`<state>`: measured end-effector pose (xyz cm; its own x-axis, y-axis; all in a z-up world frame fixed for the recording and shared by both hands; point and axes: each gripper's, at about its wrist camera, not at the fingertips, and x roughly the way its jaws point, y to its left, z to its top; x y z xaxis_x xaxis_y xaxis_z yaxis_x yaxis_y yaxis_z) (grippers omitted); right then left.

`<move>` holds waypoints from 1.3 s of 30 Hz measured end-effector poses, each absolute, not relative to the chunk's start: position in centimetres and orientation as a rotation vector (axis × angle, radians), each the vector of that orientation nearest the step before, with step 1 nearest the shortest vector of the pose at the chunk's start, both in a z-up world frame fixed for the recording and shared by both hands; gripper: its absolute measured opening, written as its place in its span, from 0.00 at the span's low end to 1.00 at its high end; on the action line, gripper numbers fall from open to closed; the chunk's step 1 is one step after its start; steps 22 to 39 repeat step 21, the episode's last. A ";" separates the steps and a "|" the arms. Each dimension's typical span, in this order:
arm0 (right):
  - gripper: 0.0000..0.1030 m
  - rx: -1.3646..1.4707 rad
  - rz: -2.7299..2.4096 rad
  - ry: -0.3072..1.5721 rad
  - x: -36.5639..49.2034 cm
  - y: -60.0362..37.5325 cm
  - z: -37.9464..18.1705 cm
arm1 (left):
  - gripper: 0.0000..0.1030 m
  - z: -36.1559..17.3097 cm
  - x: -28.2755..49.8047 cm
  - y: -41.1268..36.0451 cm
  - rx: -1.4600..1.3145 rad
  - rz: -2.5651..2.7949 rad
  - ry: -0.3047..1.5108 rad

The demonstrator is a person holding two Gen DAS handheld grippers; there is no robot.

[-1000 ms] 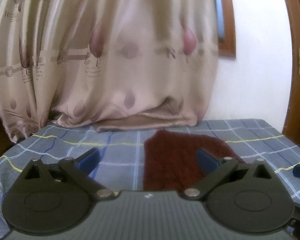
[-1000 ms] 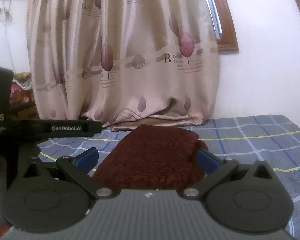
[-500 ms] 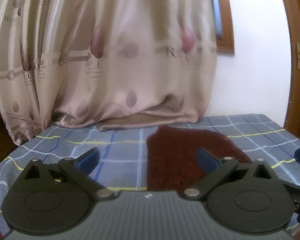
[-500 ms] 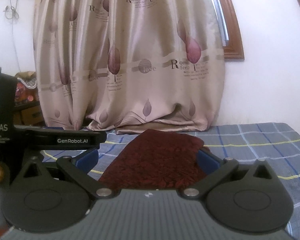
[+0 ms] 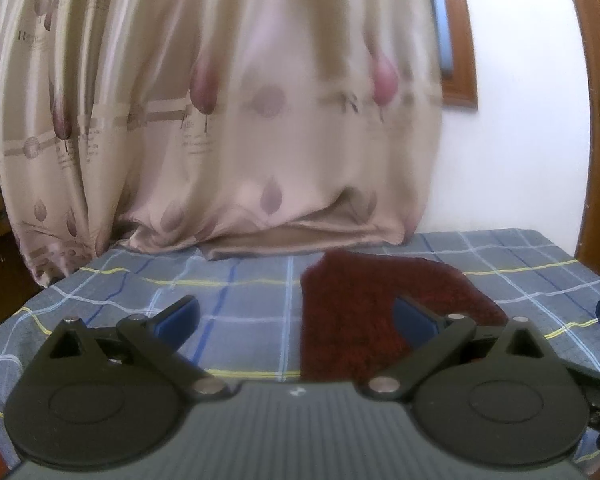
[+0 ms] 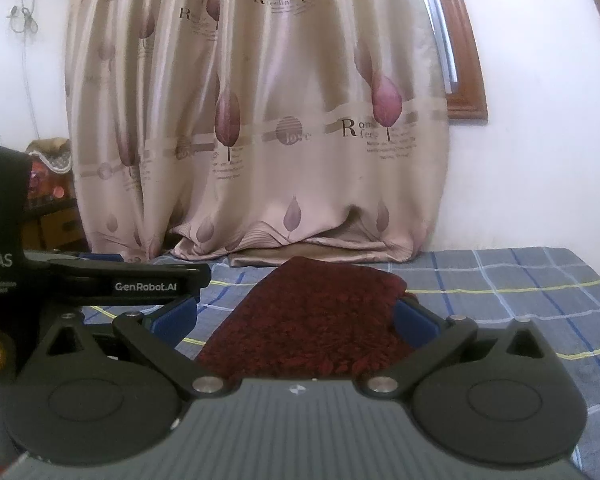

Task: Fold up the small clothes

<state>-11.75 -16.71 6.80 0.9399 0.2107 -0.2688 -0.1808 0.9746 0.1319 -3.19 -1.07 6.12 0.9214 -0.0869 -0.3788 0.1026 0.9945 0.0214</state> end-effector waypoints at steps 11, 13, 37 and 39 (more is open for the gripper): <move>1.00 0.108 0.167 0.287 -11.8 -17.4 6.8 | 1.00 5.7 -2.6 -0.9 0.037 -0.091 0.473; 1.00 0.107 0.170 0.287 -11.8 -17.4 6.8 | 1.00 5.6 -2.6 -0.7 0.027 -0.094 0.484; 1.00 0.099 0.165 0.291 -11.7 -17.3 6.8 | 1.00 5.4 -2.5 -0.4 0.026 -0.083 0.497; 1.00 0.099 0.165 0.291 -11.7 -17.3 6.8 | 1.00 5.4 -2.5 -0.4 0.026 -0.083 0.497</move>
